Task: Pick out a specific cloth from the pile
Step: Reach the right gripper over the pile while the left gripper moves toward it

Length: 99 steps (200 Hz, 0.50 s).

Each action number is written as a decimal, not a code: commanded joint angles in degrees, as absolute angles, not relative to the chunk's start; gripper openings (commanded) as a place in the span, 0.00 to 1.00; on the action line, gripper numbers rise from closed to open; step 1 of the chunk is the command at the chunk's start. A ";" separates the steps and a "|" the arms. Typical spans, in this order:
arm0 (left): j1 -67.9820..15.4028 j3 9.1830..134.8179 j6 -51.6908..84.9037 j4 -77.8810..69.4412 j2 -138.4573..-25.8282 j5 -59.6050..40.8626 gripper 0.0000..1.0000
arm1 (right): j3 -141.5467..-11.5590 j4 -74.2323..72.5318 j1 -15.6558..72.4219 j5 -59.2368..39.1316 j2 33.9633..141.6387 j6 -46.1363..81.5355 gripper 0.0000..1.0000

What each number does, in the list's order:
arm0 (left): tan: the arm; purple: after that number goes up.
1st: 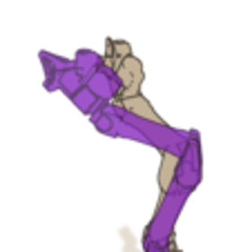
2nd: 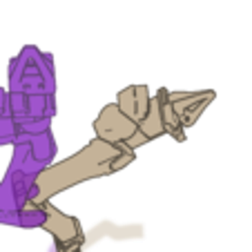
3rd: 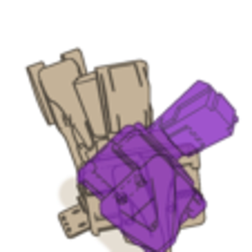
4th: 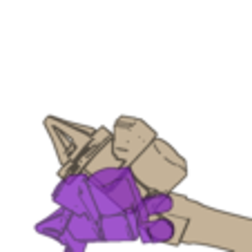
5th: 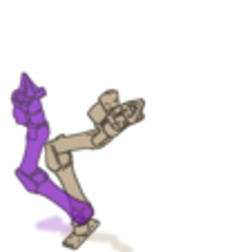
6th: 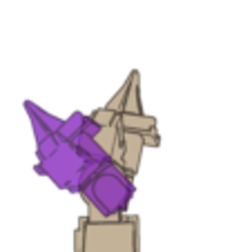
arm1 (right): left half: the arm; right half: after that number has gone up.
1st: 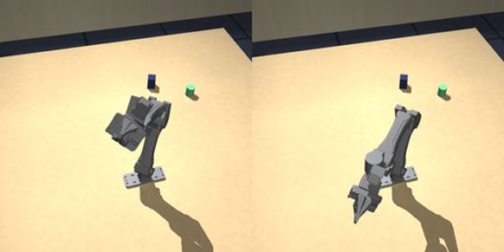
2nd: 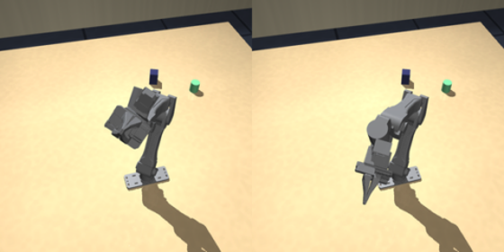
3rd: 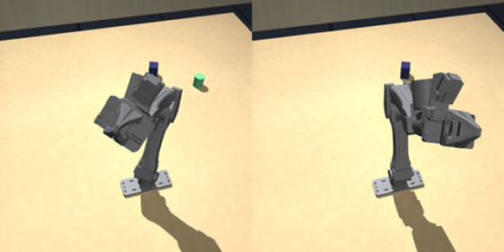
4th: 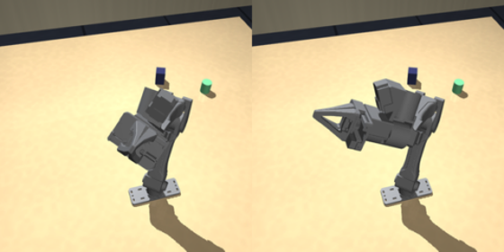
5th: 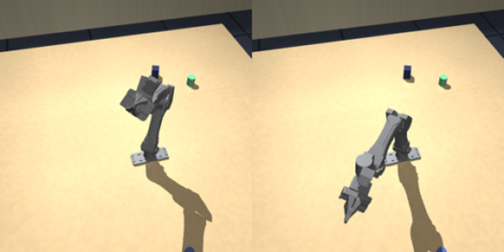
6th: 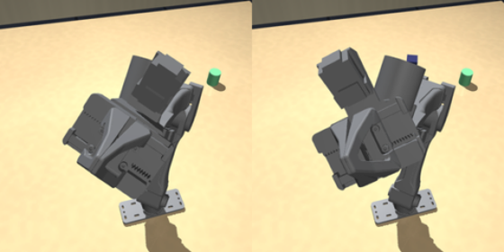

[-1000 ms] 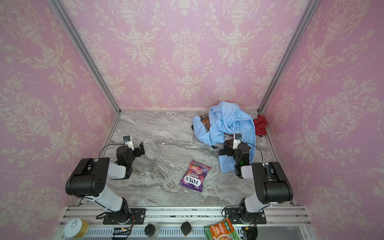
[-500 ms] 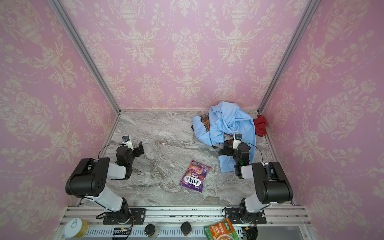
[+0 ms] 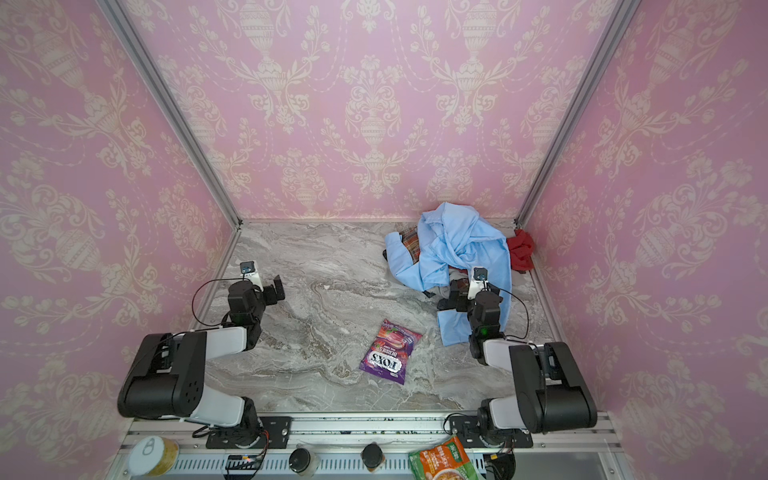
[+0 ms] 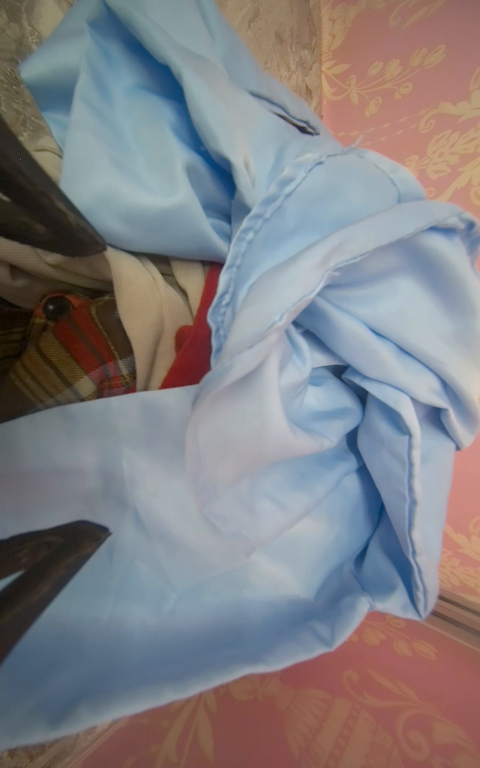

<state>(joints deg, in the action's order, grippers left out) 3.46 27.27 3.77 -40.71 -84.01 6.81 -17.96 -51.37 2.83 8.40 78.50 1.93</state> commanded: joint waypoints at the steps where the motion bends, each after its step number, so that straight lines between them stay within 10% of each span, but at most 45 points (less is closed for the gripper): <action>1: 2.93 32.44 7.18 -27.06 -81.05 10.03 0.99 | -17.79 -46.42 3.62 13.62 73.80 3.77 1.00; 99: -4.69 55.04 16.65 3.21 -78.77 -5.09 0.99 | -33.49 -8.07 5.42 22.91 56.57 17.19 1.00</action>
